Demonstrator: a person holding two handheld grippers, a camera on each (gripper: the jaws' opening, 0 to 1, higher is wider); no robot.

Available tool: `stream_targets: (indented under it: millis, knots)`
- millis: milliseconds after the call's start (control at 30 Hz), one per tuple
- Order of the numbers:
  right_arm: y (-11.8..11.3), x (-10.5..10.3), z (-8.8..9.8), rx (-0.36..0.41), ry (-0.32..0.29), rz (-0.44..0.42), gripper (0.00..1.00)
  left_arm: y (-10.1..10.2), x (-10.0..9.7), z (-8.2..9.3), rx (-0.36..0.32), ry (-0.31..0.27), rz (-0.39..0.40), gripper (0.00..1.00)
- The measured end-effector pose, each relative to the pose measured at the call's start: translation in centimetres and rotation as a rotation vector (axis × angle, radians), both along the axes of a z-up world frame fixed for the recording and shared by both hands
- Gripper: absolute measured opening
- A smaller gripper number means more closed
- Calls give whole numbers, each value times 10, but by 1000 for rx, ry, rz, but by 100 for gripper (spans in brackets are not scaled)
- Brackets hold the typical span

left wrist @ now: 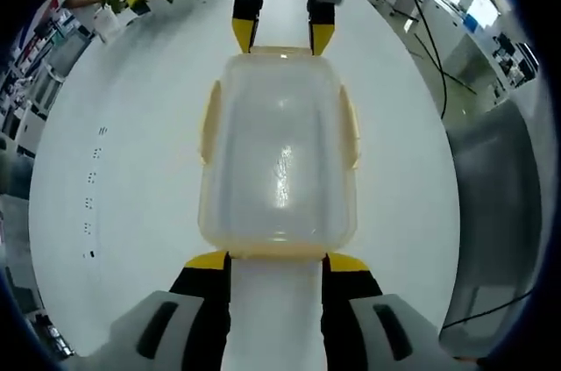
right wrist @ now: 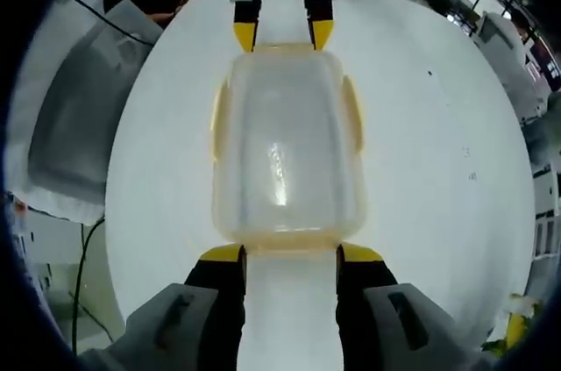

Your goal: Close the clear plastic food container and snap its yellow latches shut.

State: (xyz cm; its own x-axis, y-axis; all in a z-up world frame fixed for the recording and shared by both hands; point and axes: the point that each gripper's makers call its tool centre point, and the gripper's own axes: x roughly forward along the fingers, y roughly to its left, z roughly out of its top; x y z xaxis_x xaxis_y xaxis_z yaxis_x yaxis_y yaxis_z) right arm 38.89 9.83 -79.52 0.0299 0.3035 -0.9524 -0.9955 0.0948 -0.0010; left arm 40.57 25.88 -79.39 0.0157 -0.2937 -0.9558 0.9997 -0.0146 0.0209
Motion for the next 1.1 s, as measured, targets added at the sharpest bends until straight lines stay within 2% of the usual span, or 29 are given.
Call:
stream_targets:
  millis: [200,333,400,500,533,567,600,633,667,700,767,800,833,867,900,933,967,1033,1100]
  knots:
    - [-1,0,0,-2,1,2,38,0,0,0,-8,-4,1,34]
    - [-6,0,0,9,18,-85,38,6,1,-4,-2,-14,40,37]
    - [-16,2,0,-8,10,-137,43,15,4,-6,6,-11,79,42]
    - [-36,6,0,-54,2,-207,47,30,4,0,-15,60,221,45]
    - [-41,8,1,-57,-4,-245,45,35,6,3,-20,80,283,46]
    - [-47,13,3,-49,-12,-320,44,38,8,7,-44,98,359,47]
    - [-49,16,6,-29,-14,-379,42,39,11,12,-77,121,425,46]
    - [-53,17,8,-22,-5,-443,41,40,15,21,-139,151,516,45]
    - [-55,18,11,-9,-2,-489,42,37,17,27,-200,179,571,45]
    - [-56,19,14,18,10,-567,45,32,19,36,-285,234,663,45]
    - [-58,17,22,38,51,-708,42,30,18,46,-357,336,820,44]
    - [-53,17,25,79,66,-734,38,30,18,47,-376,363,887,43]
    - [-46,16,31,140,118,-833,37,26,18,50,-414,419,980,43]
    - [-39,15,35,193,158,-896,36,23,15,50,-426,467,1033,43]
    - [-28,15,41,276,213,-950,38,21,10,49,-420,512,1085,44]
    - [-21,15,44,327,253,-986,39,19,3,46,-402,560,1119,43]
    - [-15,15,47,371,292,-1024,40,16,-1,44,-397,572,1128,43]
    - [-4,14,50,448,368,-1095,40,15,-4,36,-375,583,1208,45]
    - [5,14,49,499,423,-1154,42,6,-2,36,-402,601,1253,45]
